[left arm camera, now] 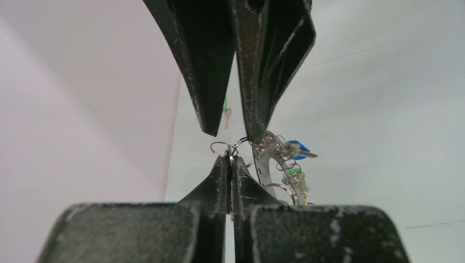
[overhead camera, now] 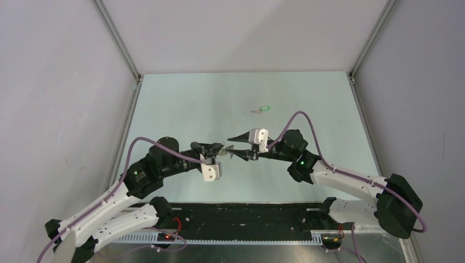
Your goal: Remove the keys from the keyring
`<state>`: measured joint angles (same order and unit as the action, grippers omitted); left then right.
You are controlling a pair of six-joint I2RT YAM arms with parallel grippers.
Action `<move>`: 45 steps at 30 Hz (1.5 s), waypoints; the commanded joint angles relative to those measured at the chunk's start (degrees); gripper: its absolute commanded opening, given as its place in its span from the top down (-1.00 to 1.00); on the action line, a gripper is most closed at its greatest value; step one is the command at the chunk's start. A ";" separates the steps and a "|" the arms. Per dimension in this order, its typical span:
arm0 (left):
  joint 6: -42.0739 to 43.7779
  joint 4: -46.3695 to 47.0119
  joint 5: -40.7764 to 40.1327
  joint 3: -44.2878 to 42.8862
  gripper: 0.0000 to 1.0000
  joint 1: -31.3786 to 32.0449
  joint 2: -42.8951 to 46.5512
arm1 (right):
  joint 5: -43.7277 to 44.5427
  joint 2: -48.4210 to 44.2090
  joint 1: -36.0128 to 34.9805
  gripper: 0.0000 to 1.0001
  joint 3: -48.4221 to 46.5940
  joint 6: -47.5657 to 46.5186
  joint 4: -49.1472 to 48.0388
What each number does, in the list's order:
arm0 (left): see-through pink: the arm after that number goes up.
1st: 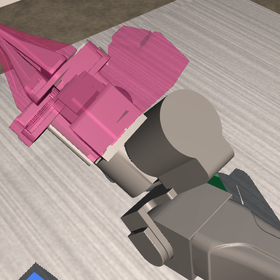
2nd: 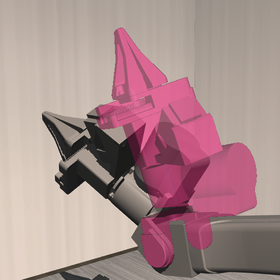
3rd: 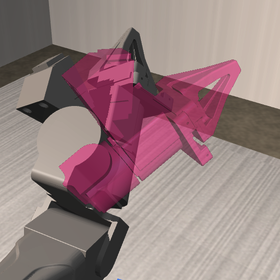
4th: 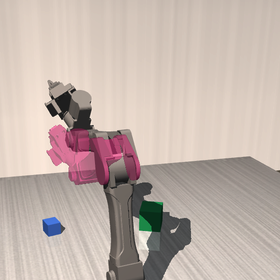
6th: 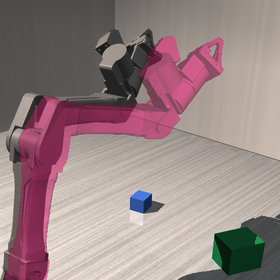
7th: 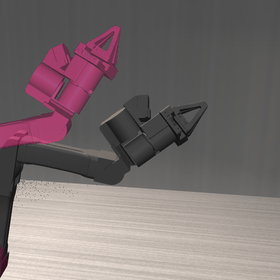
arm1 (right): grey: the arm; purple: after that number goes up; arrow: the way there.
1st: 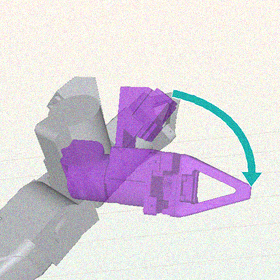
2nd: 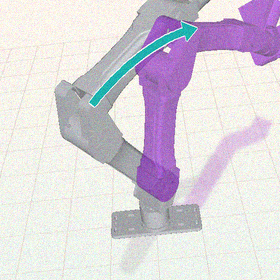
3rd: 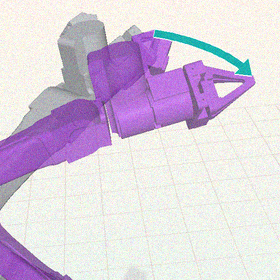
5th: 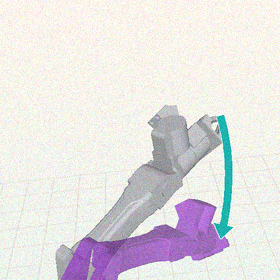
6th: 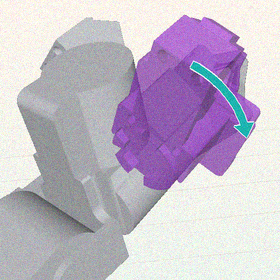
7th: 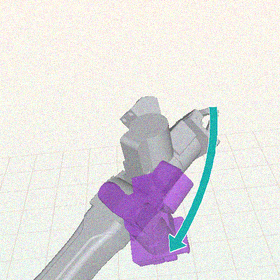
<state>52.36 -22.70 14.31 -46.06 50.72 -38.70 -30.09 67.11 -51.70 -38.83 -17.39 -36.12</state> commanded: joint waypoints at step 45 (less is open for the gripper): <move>39.16 -11.21 -37.88 -12.22 1.00 5.03 -12.50 | 1.10 -7.71 7.21 0.14 -4.06 -7.50 16.72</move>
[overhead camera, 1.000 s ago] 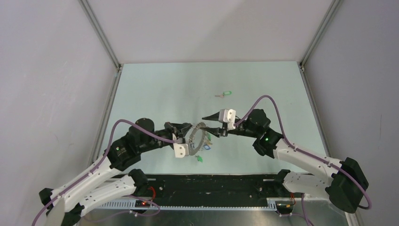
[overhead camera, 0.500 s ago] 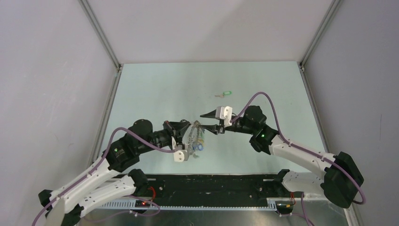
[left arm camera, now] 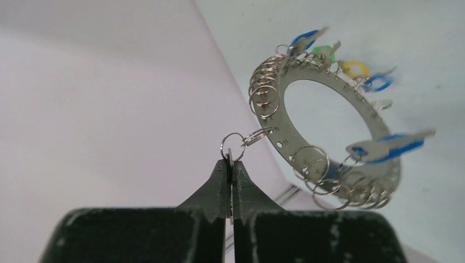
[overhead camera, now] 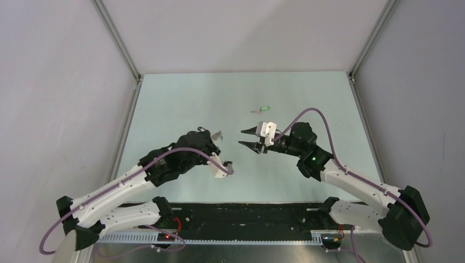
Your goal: Remove the keys from the keyring
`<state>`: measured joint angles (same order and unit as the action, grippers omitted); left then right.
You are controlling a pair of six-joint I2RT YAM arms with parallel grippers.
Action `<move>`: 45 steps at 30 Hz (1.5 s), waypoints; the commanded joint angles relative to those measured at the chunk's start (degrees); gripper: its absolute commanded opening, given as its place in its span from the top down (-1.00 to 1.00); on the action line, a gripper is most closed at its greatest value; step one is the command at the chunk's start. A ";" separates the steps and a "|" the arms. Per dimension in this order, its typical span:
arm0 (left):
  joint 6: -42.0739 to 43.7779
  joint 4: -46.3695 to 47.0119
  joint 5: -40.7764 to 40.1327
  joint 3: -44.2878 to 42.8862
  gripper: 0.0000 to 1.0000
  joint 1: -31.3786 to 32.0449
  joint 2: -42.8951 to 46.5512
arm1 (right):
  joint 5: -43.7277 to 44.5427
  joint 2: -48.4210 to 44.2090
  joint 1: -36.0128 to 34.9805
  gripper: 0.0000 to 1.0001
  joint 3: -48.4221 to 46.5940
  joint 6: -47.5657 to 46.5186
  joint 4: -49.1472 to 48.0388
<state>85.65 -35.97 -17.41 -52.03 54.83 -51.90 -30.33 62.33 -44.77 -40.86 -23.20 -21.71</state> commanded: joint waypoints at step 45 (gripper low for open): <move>3.24 8.16 22.48 -12.49 1.00 0.46 -0.80 | -1.50 4.40 -4.91 0.27 -6.13 2.38 -7.49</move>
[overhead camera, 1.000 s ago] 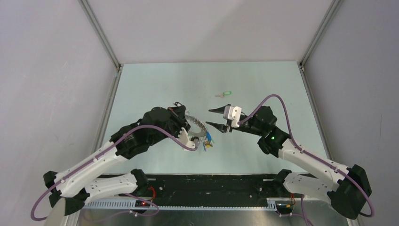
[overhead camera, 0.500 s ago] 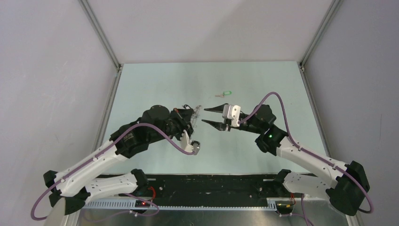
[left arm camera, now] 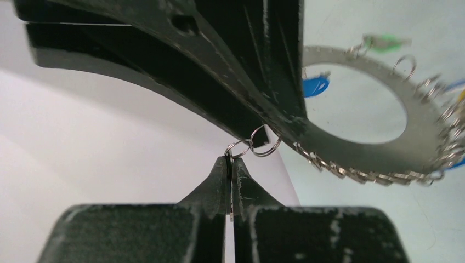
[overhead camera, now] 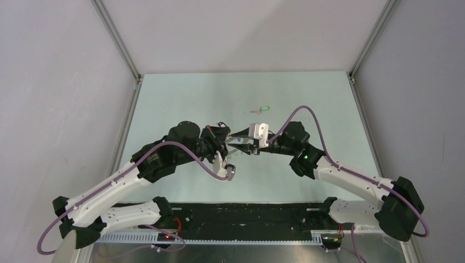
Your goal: Remove the keys from the keyring
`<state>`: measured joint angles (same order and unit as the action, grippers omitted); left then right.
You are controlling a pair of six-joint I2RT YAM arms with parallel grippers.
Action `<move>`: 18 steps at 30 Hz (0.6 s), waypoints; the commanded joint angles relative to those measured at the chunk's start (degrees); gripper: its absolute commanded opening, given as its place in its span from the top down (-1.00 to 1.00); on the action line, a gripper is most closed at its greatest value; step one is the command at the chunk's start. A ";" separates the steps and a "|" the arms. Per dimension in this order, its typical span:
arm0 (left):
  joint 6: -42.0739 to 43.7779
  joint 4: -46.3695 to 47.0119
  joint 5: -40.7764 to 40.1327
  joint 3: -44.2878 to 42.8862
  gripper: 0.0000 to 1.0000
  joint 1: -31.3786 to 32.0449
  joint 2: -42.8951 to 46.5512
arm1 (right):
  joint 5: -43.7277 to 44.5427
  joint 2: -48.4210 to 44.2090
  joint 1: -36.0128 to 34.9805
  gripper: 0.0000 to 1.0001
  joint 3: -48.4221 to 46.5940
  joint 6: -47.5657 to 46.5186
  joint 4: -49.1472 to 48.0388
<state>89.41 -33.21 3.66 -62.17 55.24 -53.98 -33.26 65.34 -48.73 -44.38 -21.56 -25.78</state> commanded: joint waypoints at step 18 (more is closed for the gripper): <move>-11.57 7.66 9.78 -0.41 1.00 -5.01 4.89 | 1.23 -2.13 -1.32 1.00 -3.78 -1.17 6.65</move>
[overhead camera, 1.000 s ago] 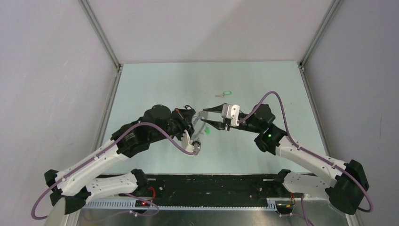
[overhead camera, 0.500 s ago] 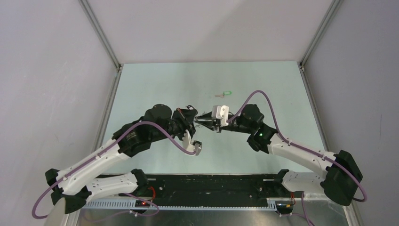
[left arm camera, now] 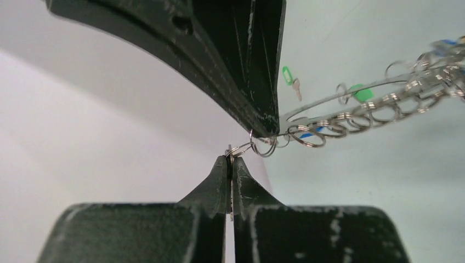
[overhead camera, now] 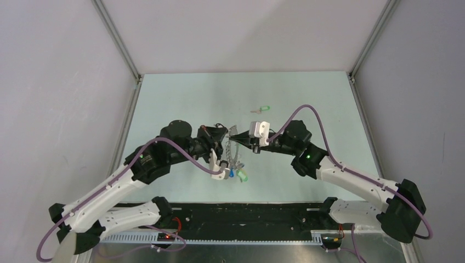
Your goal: Remove the keys from the keyring
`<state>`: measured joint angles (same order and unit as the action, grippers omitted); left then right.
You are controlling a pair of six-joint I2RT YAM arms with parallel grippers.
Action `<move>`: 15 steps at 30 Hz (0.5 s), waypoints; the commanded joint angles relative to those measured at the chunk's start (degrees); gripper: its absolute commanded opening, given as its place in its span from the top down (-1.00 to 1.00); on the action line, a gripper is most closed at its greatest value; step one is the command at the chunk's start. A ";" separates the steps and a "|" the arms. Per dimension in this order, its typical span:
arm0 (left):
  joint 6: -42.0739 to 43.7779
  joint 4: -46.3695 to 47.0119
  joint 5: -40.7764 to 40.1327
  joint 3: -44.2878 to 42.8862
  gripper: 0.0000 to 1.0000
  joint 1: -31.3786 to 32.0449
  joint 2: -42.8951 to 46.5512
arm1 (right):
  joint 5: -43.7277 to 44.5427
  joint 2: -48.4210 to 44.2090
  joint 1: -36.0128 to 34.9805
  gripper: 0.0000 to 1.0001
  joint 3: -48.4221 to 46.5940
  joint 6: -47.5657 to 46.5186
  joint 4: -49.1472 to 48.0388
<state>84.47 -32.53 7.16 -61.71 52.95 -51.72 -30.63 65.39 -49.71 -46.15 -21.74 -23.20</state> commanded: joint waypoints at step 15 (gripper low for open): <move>-21.51 8.71 12.98 2.17 1.00 -5.97 4.81 | -6.42 -6.66 -0.30 1.00 -2.01 -1.66 9.37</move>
<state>67.13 -30.41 19.25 -59.42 48.29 -48.93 -34.41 60.88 -49.69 -46.44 -23.16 -16.08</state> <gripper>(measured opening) 0.015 0.009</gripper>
